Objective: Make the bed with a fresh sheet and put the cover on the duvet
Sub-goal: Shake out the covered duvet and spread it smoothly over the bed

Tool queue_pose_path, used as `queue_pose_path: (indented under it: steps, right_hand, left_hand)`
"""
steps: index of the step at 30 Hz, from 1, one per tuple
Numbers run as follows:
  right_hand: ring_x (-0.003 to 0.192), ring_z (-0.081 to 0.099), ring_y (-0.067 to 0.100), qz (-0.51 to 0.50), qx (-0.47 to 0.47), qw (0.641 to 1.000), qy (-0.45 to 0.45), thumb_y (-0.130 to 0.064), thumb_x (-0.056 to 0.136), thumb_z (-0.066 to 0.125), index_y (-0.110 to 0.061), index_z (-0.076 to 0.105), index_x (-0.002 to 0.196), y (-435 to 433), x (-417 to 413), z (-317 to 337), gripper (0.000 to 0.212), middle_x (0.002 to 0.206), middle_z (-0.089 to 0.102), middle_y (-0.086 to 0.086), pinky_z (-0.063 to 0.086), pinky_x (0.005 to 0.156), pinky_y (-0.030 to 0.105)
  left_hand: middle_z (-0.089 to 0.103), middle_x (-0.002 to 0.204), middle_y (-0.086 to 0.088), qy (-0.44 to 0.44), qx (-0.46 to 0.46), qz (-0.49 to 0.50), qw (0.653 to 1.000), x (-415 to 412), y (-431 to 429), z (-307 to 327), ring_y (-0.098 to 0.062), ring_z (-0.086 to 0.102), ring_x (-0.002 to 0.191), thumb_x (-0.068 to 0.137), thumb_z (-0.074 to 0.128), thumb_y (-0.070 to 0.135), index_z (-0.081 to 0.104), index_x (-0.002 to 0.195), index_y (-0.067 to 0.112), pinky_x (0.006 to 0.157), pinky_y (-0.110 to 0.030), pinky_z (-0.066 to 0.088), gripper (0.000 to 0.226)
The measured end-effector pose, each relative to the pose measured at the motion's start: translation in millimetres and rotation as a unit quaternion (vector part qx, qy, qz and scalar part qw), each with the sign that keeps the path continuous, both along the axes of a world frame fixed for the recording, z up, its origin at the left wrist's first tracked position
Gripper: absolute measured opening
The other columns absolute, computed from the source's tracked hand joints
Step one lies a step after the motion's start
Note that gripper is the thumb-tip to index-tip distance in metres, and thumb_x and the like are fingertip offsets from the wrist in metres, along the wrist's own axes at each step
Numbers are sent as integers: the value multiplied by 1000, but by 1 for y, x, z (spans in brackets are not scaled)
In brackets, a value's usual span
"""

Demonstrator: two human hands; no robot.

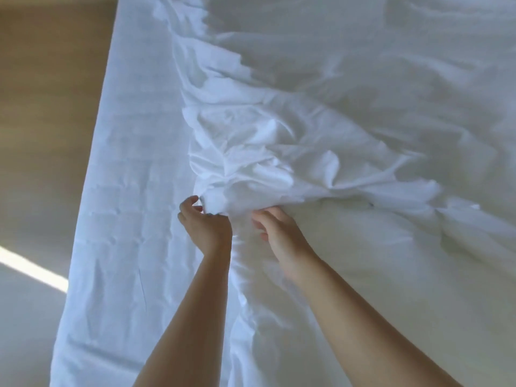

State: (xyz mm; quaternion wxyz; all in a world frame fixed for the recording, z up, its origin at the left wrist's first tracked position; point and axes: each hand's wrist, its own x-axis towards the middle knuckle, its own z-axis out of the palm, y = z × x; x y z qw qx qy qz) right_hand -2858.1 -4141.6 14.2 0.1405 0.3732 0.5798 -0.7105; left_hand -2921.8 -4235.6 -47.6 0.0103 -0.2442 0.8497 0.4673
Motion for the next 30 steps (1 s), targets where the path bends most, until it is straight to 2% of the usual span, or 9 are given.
queue_pose_path:
  steps: [4,7,11,15,19,22,25,28,30]
  right_hand:
    - [117,50,28,-120,-103,987,-32,-33,86,63,-4,63,99,-16,-31,-16,32,125,54,18,43,83,29]
    - [121,48,31,-227,-202,953,3,-29,88,62,-17,59,117,-23,-43,-21,31,125,56,20,37,106,38]
    - [109,61,21,-281,-278,914,90,-21,91,58,-11,60,117,-33,-53,-29,28,117,64,6,45,98,35]
    - [107,61,26,-184,-216,959,27,-18,85,62,-6,65,107,-48,-31,-38,25,109,66,11,46,100,40]
    - [89,64,25,13,-117,984,-137,-32,86,63,-15,65,94,-80,9,-23,19,93,67,7,48,70,34]
    - [81,67,18,-95,-228,965,-87,-33,83,64,-15,73,91,-89,62,2,22,90,70,5,50,64,31]
    - [88,68,26,-231,-335,911,-68,-31,73,68,-1,71,105,-92,146,30,44,101,69,18,54,71,32]
    - [115,58,31,-312,-255,911,-92,-19,91,49,1,56,126,-92,193,29,41,123,61,22,43,102,42]
    - [117,57,29,-322,-182,925,-91,-12,92,48,-2,55,127,-92,189,23,37,124,61,19,39,106,44]
  left_hand:
    - [54,94,4,-54,84,73,992,-19,-3,-21,-11,55,73,79,48,2,46,115,14,56,-21,40,38]
    - [58,88,2,-146,147,102,973,-23,-4,-40,-19,57,75,82,51,16,48,107,12,55,-26,40,25]
    - [61,87,-4,-287,182,44,940,-9,-14,-55,-23,59,77,84,56,33,52,97,12,60,-30,44,26]
    - [65,92,1,-395,272,-91,873,31,-36,-37,-20,61,82,64,54,55,61,89,18,78,-33,47,46]
    - [73,77,4,-324,292,-89,896,83,-67,-2,-17,71,65,67,53,50,66,79,33,61,-32,57,25]
    - [65,75,15,-170,106,-199,959,133,-95,23,-3,62,60,71,45,42,51,82,41,47,-21,48,13]
    - [52,93,23,-139,-108,-381,908,200,-105,37,-5,57,80,82,44,47,41,105,43,57,-23,38,24]
    - [45,114,11,-211,-155,-474,841,239,-87,22,-13,53,102,93,44,39,42,120,26,74,-25,43,29]
    - [46,112,8,-196,-91,-414,884,233,-78,13,-16,51,106,92,50,32,47,120,22,81,-28,44,29]
